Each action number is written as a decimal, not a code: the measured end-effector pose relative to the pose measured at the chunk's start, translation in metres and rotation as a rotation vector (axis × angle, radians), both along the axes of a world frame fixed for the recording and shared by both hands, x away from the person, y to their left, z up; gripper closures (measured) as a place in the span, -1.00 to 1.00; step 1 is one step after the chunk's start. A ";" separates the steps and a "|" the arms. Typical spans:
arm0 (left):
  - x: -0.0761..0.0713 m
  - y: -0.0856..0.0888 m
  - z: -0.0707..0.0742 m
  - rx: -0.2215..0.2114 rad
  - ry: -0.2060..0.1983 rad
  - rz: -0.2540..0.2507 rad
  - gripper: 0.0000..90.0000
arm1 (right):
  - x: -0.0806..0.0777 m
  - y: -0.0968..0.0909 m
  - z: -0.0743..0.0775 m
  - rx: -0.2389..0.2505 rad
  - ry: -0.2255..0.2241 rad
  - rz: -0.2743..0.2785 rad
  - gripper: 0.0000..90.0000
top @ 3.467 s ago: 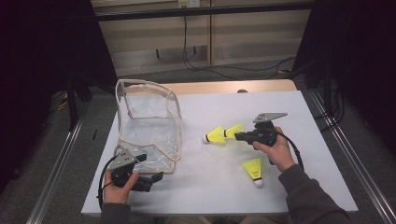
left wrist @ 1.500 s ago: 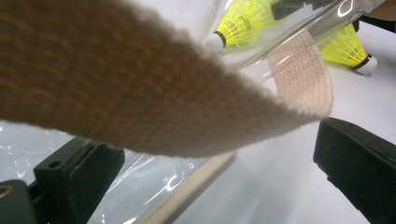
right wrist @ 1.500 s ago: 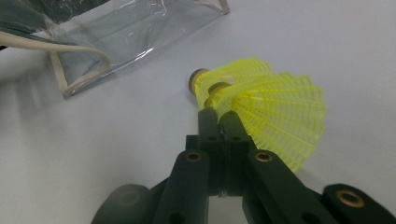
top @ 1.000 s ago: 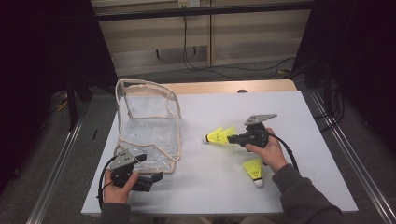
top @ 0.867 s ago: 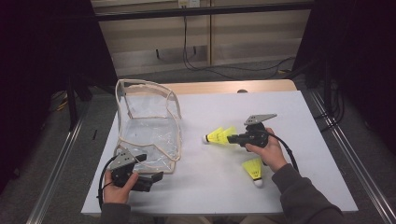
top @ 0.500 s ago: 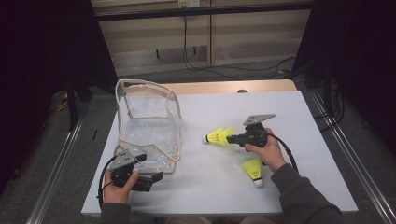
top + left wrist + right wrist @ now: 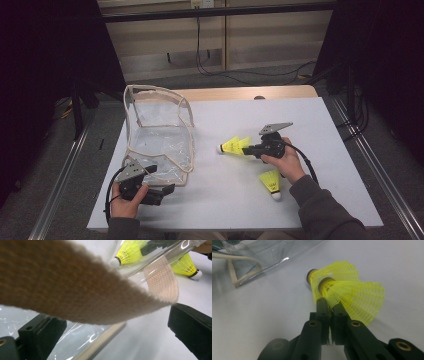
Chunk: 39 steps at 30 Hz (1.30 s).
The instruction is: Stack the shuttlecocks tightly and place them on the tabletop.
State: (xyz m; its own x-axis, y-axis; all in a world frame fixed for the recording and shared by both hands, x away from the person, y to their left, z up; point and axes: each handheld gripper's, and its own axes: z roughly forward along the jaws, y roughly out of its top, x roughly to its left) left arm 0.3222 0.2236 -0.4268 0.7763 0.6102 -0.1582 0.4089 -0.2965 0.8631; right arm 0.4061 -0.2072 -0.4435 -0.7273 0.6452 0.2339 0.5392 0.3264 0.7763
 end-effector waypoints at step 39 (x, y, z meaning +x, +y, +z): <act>0.000 0.000 0.000 0.006 0.001 0.001 -0.96 | -0.003 -0.010 0.007 0.005 0.005 0.015 1.00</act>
State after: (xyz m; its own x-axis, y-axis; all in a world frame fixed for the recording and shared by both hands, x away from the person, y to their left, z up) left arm 0.3221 0.2235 -0.4265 0.7752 0.6122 -0.1559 0.4106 -0.3007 0.8608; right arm 0.4029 -0.2167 -0.4370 -0.7358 0.6331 0.2402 0.5378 0.3309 0.7754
